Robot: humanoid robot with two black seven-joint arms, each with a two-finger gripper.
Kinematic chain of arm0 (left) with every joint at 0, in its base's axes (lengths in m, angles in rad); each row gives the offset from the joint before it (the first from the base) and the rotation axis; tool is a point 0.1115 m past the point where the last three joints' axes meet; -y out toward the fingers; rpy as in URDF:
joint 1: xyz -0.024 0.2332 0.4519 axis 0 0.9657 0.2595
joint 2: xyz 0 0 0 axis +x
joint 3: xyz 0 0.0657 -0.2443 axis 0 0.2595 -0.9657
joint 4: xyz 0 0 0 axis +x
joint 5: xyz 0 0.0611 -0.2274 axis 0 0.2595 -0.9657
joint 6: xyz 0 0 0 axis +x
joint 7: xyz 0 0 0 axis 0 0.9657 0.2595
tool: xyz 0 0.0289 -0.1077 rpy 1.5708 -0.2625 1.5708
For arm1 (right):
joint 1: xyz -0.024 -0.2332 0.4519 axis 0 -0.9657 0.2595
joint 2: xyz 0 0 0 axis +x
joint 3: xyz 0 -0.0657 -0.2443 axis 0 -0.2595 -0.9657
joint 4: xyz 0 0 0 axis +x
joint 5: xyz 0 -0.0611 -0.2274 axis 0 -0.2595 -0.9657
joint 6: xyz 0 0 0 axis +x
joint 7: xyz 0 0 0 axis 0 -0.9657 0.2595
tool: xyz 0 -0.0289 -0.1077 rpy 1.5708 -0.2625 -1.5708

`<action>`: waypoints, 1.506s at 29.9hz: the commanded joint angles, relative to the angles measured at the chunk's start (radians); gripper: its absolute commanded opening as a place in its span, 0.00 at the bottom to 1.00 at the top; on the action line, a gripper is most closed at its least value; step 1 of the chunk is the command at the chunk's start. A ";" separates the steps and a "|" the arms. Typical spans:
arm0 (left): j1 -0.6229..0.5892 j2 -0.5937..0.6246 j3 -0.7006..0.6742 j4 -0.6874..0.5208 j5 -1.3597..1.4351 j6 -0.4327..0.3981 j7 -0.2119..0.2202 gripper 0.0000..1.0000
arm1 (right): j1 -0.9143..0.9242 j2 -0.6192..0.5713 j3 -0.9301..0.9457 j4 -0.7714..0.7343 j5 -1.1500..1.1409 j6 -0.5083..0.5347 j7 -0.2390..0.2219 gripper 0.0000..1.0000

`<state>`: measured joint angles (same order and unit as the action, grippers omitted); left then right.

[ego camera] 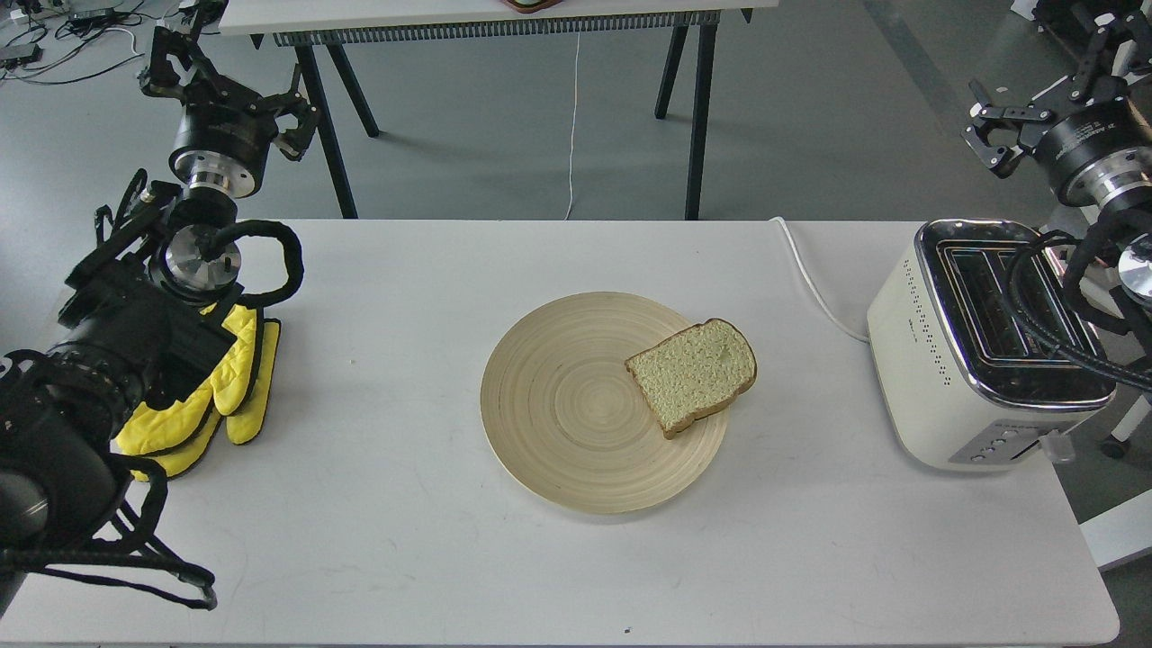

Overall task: Put bread in toaster with right arm
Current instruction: 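Move the right gripper out from beside the toaster toward the plate, then lower the right gripper to the bread slice's edge on the plate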

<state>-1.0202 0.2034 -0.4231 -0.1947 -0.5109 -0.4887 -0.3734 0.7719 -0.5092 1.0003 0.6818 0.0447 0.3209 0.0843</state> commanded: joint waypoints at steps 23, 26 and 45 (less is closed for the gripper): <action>0.000 -0.006 -0.005 0.000 -0.001 0.000 0.001 1.00 | -0.005 -0.054 -0.080 0.372 -0.655 -0.235 0.005 0.98; 0.000 -0.004 -0.005 0.000 -0.001 0.000 0.001 1.00 | 0.004 -0.051 -0.150 0.374 -0.813 -0.240 0.005 0.98; 0.000 -0.004 -0.006 0.000 -0.001 0.000 -0.001 1.00 | 0.021 0.090 -0.684 0.317 -1.118 -0.341 0.002 0.85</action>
<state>-1.0200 0.1997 -0.4296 -0.1948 -0.5125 -0.4887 -0.3742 0.8104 -0.4450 0.3743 1.0328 -1.0687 -0.0021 0.0875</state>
